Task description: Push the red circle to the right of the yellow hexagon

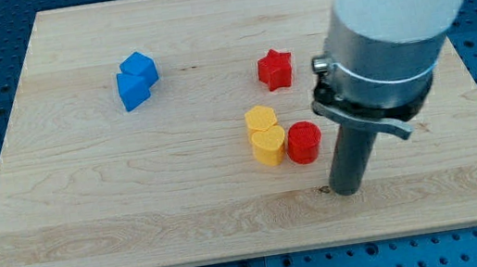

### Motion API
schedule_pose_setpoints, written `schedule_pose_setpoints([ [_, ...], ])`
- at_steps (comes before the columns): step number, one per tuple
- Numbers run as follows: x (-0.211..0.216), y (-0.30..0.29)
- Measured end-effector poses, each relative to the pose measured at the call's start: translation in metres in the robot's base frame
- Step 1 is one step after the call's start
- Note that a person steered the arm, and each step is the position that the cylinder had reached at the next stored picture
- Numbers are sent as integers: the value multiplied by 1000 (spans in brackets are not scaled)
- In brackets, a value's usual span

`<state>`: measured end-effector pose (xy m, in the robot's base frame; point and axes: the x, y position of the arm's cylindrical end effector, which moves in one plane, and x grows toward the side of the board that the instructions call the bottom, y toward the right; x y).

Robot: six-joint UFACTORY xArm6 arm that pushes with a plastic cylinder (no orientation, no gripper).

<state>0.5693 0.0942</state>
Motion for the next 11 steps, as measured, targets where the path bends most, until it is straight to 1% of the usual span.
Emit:
schedule_pose_setpoints([
  [1, -33, -1],
  [2, -56, -1],
  [3, -58, -1],
  [4, -37, -1],
  [5, -42, -11],
  [8, -56, -16],
  [9, -55, -26],
  [11, -52, -26],
])
